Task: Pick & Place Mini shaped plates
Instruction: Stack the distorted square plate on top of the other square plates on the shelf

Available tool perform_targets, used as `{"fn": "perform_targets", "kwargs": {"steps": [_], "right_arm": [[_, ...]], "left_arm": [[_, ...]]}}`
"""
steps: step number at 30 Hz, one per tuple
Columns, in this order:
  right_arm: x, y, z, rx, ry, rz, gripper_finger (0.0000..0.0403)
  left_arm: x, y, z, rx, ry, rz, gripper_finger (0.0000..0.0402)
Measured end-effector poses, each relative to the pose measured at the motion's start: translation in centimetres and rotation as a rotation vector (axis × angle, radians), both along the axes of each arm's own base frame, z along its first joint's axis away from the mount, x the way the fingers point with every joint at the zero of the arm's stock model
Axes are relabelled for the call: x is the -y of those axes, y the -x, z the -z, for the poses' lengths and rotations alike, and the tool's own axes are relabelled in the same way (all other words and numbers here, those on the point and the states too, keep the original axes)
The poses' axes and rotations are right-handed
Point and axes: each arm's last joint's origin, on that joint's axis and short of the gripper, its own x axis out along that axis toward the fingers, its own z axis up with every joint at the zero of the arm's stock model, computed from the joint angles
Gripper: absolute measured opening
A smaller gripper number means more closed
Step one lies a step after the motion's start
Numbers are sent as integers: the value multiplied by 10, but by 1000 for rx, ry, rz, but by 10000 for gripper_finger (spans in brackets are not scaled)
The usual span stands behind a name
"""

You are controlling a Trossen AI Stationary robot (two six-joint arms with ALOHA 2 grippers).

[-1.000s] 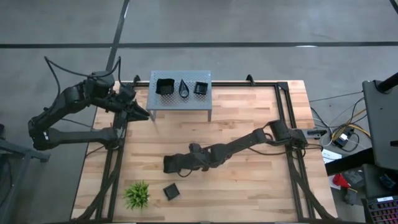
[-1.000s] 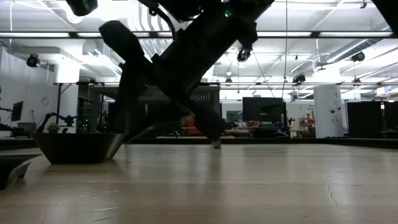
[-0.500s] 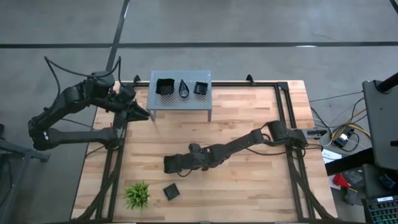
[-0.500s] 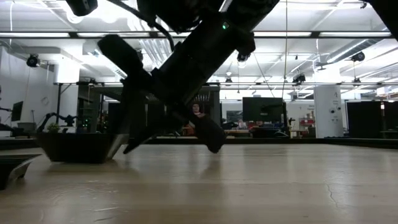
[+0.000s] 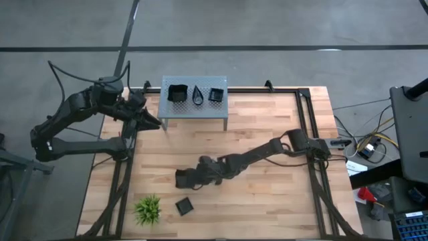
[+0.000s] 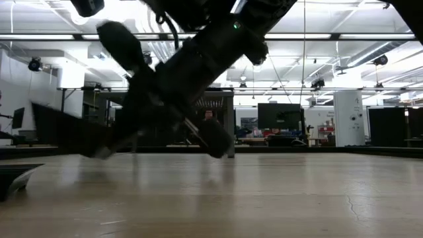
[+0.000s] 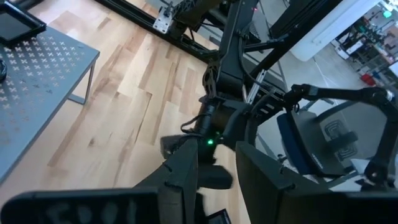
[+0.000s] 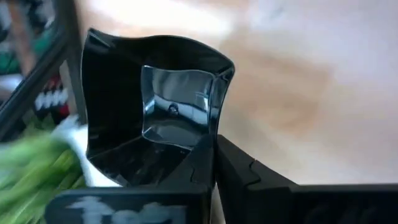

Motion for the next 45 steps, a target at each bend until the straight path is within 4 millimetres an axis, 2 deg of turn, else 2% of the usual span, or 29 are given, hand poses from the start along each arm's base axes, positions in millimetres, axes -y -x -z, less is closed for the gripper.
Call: {"fn": "perform_targets", "kwargs": {"steps": [5,12,18,22,27,35,45], "right_arm": [[-5,-5,-22,115,-156,-181,9],[-11,-6,-53,241,-456,-504,8],[-12,-6,-80,362,-662,-747,8],[-4,-7,-93,389,-760,-749,8],[11,-10,-95,409,-761,-718,8],[16,-9,-108,480,-767,-726,8],[19,-9,-109,488,-771,-723,8]], "left_arm": [[0,-4,1,11,-22,80,104],[4,-15,3,127,30,395,104],[7,-29,-2,222,-12,480,104],[15,-40,-10,297,0,558,104],[28,-59,-14,332,48,656,104],[51,-83,-2,251,107,786,104],[78,-107,14,180,115,880,104]]}}
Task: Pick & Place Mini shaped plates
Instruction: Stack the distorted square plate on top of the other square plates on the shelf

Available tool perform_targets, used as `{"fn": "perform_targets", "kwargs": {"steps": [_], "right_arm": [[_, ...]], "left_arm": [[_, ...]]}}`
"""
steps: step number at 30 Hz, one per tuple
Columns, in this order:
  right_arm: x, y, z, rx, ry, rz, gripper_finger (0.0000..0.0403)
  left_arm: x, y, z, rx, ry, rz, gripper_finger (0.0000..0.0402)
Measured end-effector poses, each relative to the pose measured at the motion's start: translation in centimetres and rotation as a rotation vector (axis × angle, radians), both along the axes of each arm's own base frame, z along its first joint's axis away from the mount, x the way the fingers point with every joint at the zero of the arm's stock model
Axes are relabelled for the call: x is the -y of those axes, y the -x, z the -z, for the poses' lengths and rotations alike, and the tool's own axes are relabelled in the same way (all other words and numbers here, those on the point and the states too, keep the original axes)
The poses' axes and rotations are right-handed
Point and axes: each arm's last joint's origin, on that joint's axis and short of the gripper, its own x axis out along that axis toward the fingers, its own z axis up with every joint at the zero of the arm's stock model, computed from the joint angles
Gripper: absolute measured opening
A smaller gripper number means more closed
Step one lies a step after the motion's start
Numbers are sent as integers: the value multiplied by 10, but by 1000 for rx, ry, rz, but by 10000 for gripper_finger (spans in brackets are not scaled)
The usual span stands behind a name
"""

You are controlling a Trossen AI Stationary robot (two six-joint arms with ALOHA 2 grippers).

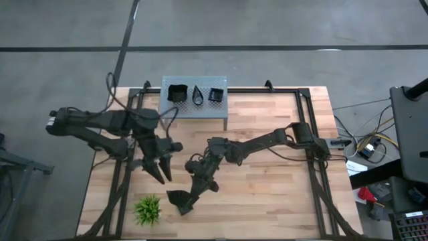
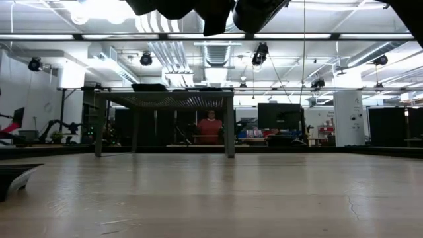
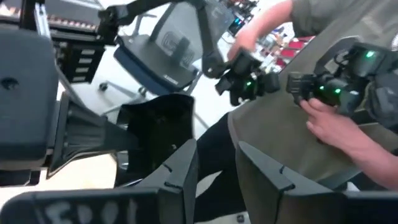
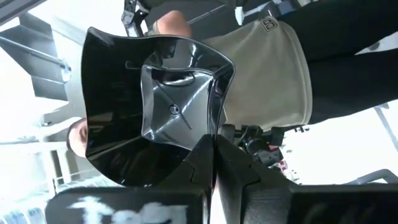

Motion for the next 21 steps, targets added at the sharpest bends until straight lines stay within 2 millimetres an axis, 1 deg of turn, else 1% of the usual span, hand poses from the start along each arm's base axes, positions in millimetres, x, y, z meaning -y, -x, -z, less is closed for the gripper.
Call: {"fn": "perform_targets", "kwargs": {"steps": [4,8,13,21], "right_arm": [[3,0,0,3,0,5,8],[4,-1,0,3,0,9,8],[5,-1,0,3,-1,10,8],[5,-1,0,3,-1,11,8]], "left_arm": [[8,-9,8,-45,-8,14,104],[16,-14,13,-82,-7,37,104],[23,-16,16,-92,-20,41,104],[28,-17,18,-94,-36,28,104]]}}
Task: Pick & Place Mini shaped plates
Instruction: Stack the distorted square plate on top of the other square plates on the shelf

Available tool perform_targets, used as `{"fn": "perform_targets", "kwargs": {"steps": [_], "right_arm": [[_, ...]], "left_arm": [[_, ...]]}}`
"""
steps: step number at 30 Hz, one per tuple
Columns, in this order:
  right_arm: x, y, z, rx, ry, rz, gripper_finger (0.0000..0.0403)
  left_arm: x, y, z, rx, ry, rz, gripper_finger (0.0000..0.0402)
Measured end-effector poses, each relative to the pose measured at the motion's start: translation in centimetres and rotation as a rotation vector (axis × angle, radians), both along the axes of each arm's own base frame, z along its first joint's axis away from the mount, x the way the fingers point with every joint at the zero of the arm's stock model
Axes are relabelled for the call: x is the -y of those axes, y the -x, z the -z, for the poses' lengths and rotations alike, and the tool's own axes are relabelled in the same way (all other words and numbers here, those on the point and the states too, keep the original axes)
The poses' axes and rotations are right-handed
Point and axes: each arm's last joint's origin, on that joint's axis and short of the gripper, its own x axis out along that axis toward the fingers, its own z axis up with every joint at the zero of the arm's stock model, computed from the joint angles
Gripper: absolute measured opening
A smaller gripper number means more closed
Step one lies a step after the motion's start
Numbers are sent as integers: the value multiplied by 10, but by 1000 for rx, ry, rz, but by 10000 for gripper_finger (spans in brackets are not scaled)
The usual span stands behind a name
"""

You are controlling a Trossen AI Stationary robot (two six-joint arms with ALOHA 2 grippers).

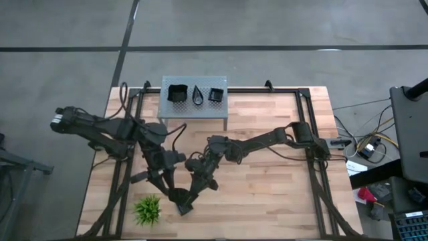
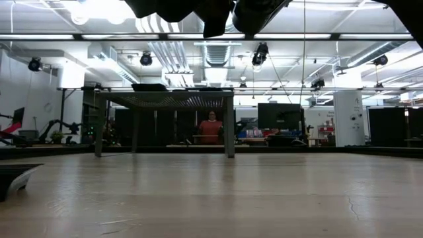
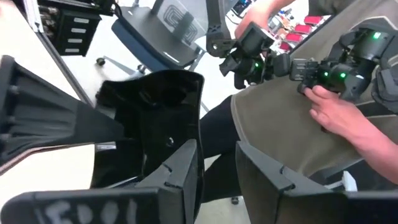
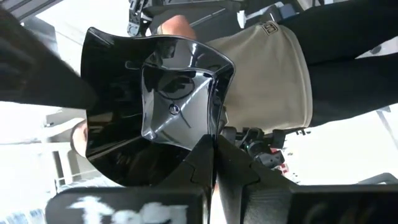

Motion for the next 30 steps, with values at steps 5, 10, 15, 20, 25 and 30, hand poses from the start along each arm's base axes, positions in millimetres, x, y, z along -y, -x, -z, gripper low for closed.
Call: {"fn": "perform_targets", "kwargs": {"steps": [5,10,15,20,25,30], "right_arm": [[0,0,0,3,-1,-3,8],[0,0,0,4,-1,-6,8],[0,0,0,7,1,-10,8],[0,0,0,11,0,-10,8],[0,0,-1,19,-2,-10,8],[0,0,-1,33,3,-3,8]], "left_arm": [[3,-2,3,-13,-4,9,104],[3,-2,3,-4,-10,8,103],[4,-2,3,5,-17,5,103],[5,-2,3,18,-24,13,98],[5,-2,3,30,-33,14,64],[5,-1,3,50,-47,21,13]]}}
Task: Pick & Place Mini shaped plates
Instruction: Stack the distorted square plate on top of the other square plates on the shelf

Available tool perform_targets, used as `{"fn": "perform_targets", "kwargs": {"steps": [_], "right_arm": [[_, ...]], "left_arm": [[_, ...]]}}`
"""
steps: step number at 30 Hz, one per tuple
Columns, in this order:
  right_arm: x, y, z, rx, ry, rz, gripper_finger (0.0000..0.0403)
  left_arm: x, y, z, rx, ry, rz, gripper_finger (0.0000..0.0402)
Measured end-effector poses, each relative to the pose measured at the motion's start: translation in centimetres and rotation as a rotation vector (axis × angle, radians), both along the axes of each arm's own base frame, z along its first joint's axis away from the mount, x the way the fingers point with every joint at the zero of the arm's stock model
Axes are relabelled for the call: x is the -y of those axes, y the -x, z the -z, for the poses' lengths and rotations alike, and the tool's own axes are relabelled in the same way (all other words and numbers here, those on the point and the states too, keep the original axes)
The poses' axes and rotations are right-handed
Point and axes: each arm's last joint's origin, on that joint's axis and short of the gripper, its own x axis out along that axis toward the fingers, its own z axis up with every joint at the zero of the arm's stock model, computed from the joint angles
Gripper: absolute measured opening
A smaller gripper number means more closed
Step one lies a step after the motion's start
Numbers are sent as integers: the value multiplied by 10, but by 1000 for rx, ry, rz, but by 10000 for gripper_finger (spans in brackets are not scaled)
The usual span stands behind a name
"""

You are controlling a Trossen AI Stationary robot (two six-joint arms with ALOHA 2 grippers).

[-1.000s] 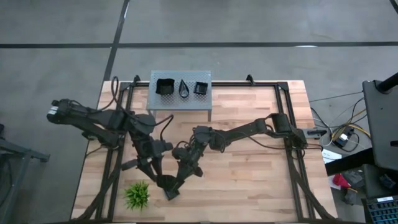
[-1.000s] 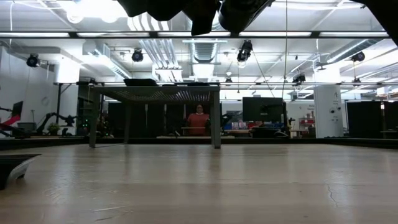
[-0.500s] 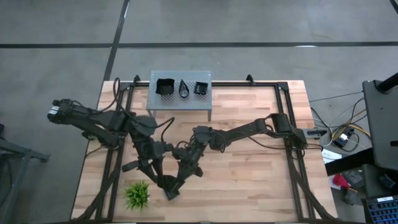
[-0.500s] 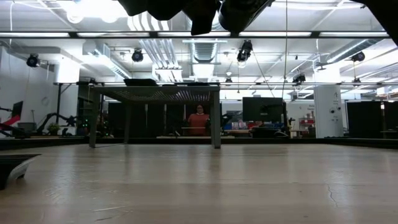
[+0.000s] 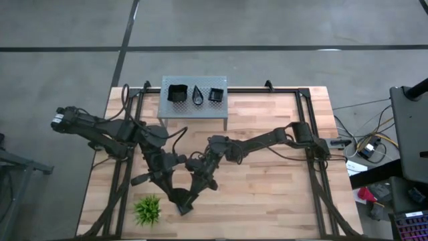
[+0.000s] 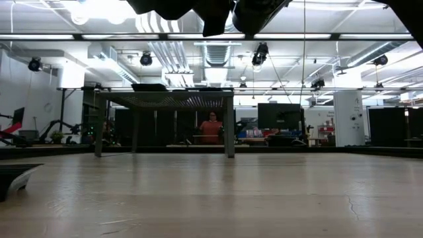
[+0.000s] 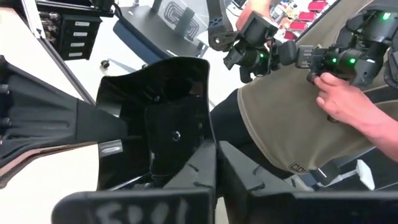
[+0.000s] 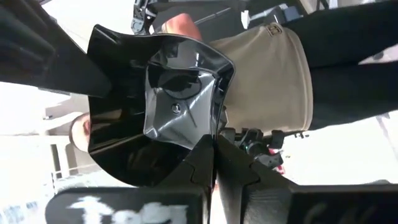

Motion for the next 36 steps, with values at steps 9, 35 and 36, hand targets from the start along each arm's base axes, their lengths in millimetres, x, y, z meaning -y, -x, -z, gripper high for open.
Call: {"fn": "perform_targets", "kwargs": {"steps": [9,35,36], "right_arm": [[0,-2,1,23,17,64,17],[56,-11,-3,373,301,465,179],[54,-11,-4,388,313,482,178]], "left_arm": [[0,3,1,-19,3,26,1],[-44,96,12,-219,-648,-492,0],[-47,101,10,-191,-678,-544,0]]}}
